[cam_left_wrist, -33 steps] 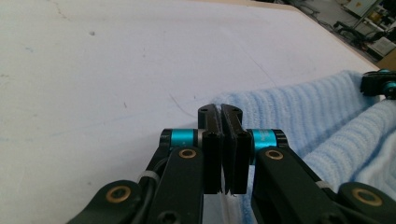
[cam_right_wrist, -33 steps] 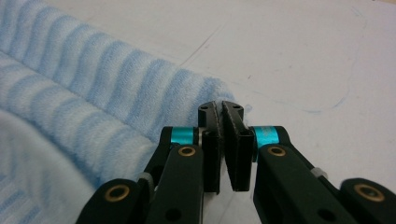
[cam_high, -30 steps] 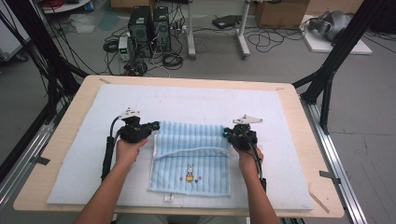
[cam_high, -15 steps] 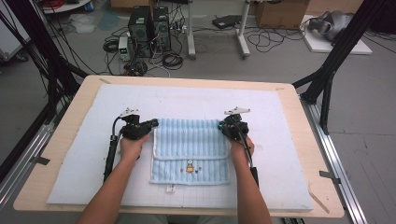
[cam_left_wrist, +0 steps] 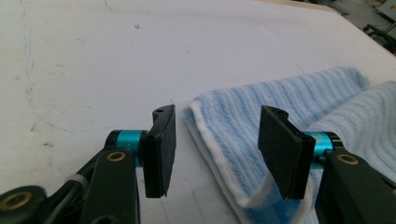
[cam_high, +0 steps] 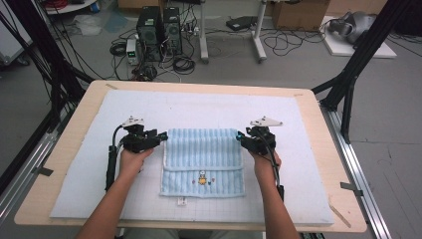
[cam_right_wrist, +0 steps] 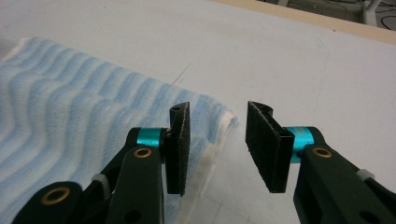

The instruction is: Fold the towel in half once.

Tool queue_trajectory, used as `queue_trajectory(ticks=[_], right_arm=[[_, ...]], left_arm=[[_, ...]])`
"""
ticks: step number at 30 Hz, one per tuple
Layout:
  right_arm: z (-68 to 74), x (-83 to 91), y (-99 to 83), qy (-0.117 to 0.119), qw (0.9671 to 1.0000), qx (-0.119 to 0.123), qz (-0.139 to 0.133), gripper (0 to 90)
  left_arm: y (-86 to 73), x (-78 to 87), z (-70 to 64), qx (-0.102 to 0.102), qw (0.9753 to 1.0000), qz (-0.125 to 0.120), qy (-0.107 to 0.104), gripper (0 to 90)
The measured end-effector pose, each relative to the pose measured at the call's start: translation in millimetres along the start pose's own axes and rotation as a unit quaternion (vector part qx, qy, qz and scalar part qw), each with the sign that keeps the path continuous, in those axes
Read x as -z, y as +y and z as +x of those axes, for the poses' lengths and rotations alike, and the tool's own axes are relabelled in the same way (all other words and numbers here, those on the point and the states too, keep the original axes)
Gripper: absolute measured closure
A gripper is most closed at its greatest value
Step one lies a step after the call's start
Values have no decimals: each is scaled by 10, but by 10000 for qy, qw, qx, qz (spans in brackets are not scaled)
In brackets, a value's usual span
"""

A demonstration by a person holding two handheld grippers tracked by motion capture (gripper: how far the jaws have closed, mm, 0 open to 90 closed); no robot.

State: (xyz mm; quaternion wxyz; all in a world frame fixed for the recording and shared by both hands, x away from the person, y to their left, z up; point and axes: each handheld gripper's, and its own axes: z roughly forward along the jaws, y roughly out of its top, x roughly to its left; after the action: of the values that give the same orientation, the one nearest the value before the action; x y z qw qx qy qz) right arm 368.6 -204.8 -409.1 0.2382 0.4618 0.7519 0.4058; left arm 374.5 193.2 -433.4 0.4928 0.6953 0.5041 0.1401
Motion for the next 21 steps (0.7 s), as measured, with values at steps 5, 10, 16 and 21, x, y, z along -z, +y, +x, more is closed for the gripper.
queue_trajectory(ticks=[5, 10, 16, 21], right_arm=[[44, 155, -119, 194, 9998, 60, -65, 597], [98, 253, -247, 336, 9994, 74, -35, 537], [100, 383, -327, 377, 9992, 39, -113, 526], [123, 477, -405, 403, 9991, 125, -80, 546]], left_arm=[[-57, 130, -60, -147, 9997, -85, -156, 458], [-56, 196, -121, -315, 9990, 37, -321, 419], [-26, 324, -128, -324, 9991, -87, -256, 409], [-143, 429, -172, -301, 9986, -165, -401, 452]])
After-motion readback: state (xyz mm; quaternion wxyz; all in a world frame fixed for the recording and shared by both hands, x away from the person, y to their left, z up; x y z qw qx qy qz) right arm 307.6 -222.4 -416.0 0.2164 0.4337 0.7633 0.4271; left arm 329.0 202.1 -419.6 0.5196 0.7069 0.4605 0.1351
